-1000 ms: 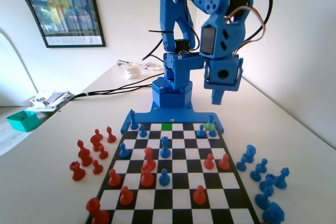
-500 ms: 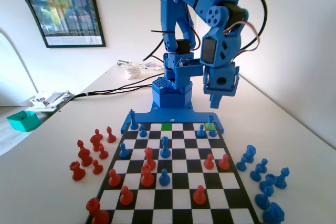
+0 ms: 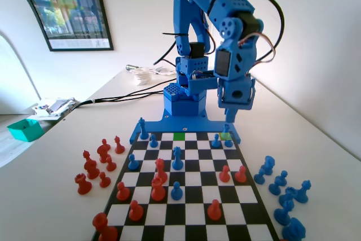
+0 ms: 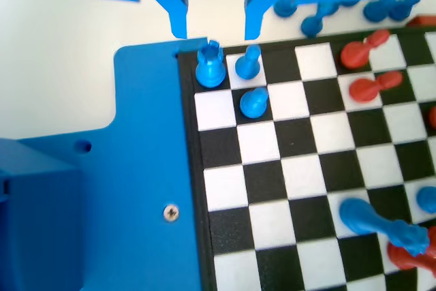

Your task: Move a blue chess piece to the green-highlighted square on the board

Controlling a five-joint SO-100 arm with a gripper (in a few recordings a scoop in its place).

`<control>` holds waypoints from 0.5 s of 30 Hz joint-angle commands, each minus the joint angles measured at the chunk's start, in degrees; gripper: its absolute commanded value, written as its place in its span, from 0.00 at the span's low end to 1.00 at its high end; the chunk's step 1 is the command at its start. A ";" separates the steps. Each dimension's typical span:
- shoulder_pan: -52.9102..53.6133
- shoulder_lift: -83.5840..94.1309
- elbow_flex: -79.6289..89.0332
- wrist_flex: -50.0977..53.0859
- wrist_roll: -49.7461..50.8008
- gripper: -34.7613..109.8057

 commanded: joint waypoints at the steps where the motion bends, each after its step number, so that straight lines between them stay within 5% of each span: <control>1: -1.41 0.26 0.44 -0.26 -0.35 0.34; 15: -0.70 -2.46 1.49 -3.96 -0.70 0.34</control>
